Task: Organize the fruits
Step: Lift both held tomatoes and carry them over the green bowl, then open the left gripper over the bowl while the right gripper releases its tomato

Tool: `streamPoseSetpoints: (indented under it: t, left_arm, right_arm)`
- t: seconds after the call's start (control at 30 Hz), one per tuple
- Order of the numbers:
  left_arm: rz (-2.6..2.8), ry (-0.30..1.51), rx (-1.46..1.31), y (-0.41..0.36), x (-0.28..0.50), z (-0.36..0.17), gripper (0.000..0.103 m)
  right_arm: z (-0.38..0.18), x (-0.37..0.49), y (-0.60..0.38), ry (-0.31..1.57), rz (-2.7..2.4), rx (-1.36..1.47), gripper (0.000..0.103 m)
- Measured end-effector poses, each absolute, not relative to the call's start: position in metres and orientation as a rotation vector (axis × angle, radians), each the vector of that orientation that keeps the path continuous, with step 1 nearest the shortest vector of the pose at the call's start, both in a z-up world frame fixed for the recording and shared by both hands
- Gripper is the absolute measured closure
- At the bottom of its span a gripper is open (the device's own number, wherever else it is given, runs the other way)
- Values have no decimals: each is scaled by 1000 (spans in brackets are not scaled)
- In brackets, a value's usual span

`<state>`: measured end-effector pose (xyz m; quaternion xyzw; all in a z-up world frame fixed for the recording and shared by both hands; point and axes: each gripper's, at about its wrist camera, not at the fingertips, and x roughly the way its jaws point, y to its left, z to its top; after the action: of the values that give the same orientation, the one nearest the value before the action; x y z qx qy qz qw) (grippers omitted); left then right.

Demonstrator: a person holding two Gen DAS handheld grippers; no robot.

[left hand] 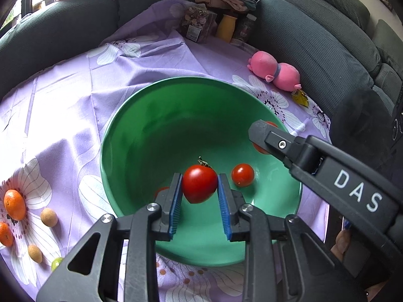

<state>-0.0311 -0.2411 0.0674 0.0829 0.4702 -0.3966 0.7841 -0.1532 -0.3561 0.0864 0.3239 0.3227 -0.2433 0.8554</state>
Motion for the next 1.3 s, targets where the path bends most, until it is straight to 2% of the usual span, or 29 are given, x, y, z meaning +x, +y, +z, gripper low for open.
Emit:
streamPoseSetpoints:
  t: [0.43,1.3]
  left_arm:
    - [-809,1070,200,-241,-27,58,76]
    - [-664,1069,237,-204,-9,61,75]
  right_arm:
    - [81,-145,-354,721,-511,670,71]
    - [73,-134,-347,790,-512,647,71]
